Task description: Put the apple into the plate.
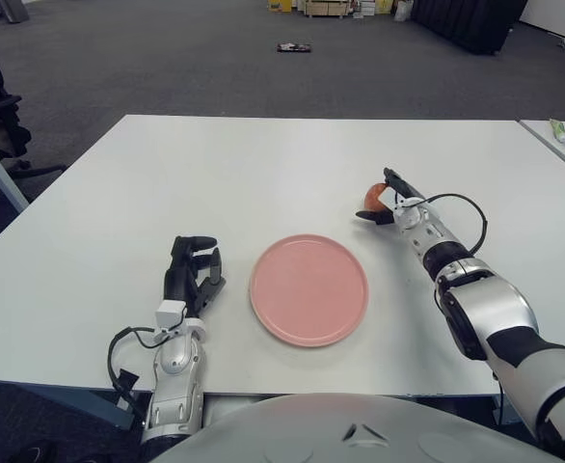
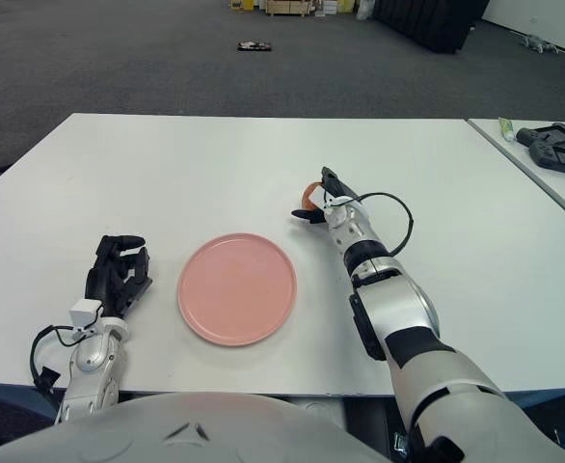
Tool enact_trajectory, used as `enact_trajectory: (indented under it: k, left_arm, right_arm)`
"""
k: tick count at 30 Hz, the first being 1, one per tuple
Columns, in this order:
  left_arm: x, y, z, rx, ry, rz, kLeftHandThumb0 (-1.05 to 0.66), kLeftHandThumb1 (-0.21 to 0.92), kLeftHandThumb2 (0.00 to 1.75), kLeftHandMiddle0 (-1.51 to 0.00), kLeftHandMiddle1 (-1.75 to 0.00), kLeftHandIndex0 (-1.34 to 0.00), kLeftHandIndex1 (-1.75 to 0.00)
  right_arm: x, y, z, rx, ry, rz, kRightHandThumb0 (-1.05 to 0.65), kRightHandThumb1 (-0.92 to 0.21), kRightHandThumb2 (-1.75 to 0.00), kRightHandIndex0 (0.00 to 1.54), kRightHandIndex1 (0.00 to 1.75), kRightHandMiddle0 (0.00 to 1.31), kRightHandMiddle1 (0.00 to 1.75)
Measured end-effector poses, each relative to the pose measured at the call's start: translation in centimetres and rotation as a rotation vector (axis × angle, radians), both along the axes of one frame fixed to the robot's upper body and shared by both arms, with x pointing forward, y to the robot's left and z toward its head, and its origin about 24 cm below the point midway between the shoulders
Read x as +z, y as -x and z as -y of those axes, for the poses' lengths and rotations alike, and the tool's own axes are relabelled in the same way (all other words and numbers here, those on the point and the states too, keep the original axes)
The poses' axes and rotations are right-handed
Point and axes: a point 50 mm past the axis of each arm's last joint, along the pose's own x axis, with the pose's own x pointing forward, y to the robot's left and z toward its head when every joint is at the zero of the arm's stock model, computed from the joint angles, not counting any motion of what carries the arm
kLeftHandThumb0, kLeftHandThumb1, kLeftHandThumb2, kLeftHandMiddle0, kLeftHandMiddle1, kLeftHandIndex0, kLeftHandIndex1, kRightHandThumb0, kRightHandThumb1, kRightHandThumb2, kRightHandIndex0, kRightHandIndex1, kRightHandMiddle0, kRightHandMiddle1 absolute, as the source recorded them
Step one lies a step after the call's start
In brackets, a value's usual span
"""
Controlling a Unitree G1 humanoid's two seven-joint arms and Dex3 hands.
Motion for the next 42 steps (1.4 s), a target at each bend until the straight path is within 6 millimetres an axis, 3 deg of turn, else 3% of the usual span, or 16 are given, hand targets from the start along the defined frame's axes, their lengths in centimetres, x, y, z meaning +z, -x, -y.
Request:
enact_trajectory:
  k: [10,22,29,33,42]
  left_arm:
    - [0.0,0.1,0.0,0.006,0.003,0.004,-0.01,0.63,0.87,-0.52,-1.48,-0.23,-1.75]
    - [0.0,0.2,-0.2,0.021,0.001,0.005,0.00,0.69,0.79,-0.47,-1.48,-0.20,-1.75]
    - [-0.1,0.2,-0.3,0.029,0.005,0.007,0.00,0.72,0.75,-0.45,-1.50,-0.18,-1.75]
    - [-0.1,0.2,-0.3,0.035,0.010,0.009,0.00,0.73,0.74,-0.44,-1.50,-0.17,-1.75]
    - [-0.1,0.3,-0.4,0.044,0.014,0.011,0.00,0.71,0.76,-0.46,-1.48,-0.19,-1.75]
  right_arm:
    - [0.2,-0.4,-0.4,0.012,0.031,-0.055,-1.02,-0.70,-0.41,0.00,0.00,0.00,0.00]
    - [0.2,-0.4,-0.2,0.018,0.099,-0.082,-0.94,-0.74,-0.43,0.00,0.00,0.00,0.00]
    - [-0.1,-0.2,0.2,0.012,0.137,-0.089,-0.89,-0.72,-0.57,0.00,0.00,0.00,0.00]
    - [-0.2,-0.1,0.7,0.032,0.197,-0.096,-0.85,-0.70,-0.64,0.02,0.06,0.00,0.19]
    - [-0.2,-0.1,0.6,0.078,0.281,-0.099,-0.76,-0.62,-0.70,0.00,0.26,0.00,0.80]
